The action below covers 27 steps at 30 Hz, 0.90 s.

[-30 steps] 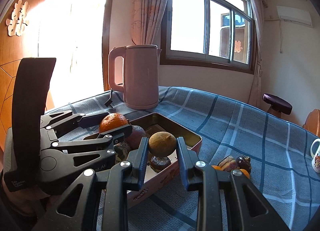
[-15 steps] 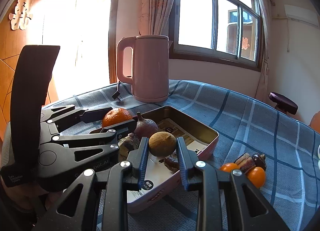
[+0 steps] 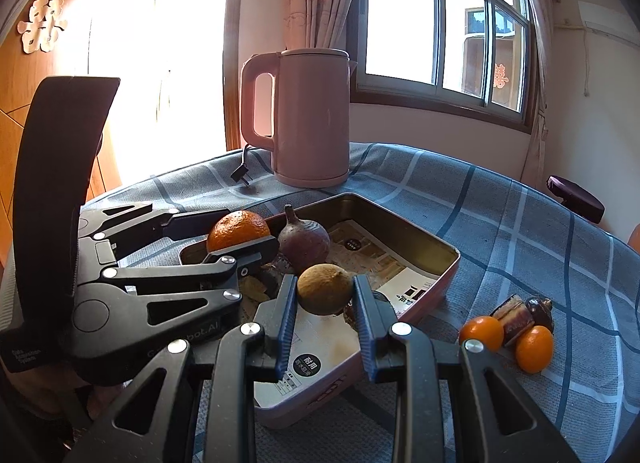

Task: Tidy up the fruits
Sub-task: 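Drop the tan fruit into the tin with the right tool while the left holds the orange, then open the left tool to drop the orange while the right tool grasps a mandarin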

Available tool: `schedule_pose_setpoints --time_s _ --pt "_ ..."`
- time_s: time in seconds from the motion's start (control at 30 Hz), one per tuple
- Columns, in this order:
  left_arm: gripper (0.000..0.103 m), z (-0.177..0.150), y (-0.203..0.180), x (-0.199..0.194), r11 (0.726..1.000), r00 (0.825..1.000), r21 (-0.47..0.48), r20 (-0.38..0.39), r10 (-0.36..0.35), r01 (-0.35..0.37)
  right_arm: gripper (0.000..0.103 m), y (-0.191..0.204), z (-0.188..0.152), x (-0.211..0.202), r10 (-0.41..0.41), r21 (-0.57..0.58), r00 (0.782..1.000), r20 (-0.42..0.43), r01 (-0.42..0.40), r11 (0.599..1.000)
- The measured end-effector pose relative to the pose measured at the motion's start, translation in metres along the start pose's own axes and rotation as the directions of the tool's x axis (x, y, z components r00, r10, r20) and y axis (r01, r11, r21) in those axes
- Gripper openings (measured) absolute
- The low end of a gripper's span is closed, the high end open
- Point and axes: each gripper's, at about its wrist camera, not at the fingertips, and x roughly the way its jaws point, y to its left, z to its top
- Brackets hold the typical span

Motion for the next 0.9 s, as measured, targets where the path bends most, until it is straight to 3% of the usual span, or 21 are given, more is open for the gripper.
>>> schedule_pose_setpoints --time_s 0.4,0.5,0.57,0.7,0.8,0.9 --pt "0.05 -0.003 0.01 0.002 1.0 1.0 -0.018 -0.017 0.009 -0.009 0.03 0.005 -0.001 0.016 0.035 -0.012 0.997 -0.075 -0.036 0.999" --pt "0.062 -0.002 0.009 -0.001 1.0 1.0 -0.016 -0.008 0.021 -0.021 0.033 0.002 -0.002 0.015 0.03 0.002 0.997 -0.075 -0.03 1.0" --pt "0.068 -0.002 0.01 -0.003 0.999 1.0 -0.023 0.0 0.023 -0.023 0.039 -0.004 -0.003 0.01 0.014 0.013 0.998 -0.059 -0.013 1.0" --pt "0.07 0.004 0.005 -0.01 0.999 1.0 -0.033 0.018 0.013 -0.012 0.039 -0.025 -0.008 -0.007 -0.035 0.036 0.999 -0.04 0.036 0.999" --pt "0.077 0.01 -0.006 -0.016 1.0 0.999 -0.024 0.038 -0.005 0.006 0.039 -0.054 -0.013 -0.021 -0.104 0.074 0.993 -0.047 0.108 0.991" --pt "0.078 0.017 -0.025 -0.018 0.999 0.998 -0.003 0.045 -0.044 0.044 0.039 -0.091 -0.018 -0.03 -0.197 0.139 0.978 -0.075 0.206 0.969"
